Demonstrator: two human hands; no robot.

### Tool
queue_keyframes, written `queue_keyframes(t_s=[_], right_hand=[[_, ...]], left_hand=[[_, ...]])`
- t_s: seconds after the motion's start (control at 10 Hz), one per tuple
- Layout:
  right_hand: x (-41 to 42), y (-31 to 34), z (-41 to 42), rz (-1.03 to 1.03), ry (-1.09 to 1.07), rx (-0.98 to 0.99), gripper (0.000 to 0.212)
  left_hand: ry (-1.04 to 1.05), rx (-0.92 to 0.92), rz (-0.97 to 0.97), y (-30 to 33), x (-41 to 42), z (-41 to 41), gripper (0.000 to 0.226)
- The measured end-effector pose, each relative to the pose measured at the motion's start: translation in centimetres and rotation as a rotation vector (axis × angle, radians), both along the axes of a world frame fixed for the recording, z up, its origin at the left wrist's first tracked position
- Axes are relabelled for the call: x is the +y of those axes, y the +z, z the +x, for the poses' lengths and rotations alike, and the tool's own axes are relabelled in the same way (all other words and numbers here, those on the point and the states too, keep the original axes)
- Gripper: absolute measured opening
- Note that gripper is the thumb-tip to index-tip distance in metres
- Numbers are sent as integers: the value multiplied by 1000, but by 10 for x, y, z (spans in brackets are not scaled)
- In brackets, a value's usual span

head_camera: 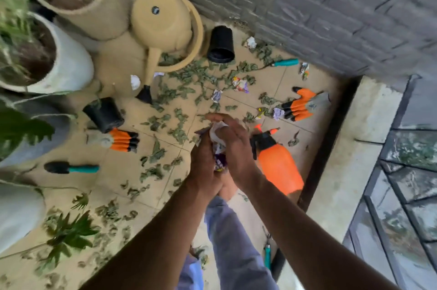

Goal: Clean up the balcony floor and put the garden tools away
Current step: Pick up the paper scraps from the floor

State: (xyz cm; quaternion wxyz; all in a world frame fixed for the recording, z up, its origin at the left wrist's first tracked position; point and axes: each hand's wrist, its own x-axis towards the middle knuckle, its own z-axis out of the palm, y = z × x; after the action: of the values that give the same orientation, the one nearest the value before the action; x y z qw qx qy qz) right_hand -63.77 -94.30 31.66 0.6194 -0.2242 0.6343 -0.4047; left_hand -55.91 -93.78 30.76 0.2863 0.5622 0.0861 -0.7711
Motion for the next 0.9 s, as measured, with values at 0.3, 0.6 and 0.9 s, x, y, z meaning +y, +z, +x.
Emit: queue_keyframes(t_s=[0.3,0.6,0.9], right_hand=[[45,30,104,-117,179,88,14],[173,50,254,-220,502,237,37],[356,55,405,-99,865,8,34]], left_hand=[[359,-90,-192,39,56,87,30],[1062,68,-184,68,192,223,41],[1436,-57,-148,74,414,369,42]])
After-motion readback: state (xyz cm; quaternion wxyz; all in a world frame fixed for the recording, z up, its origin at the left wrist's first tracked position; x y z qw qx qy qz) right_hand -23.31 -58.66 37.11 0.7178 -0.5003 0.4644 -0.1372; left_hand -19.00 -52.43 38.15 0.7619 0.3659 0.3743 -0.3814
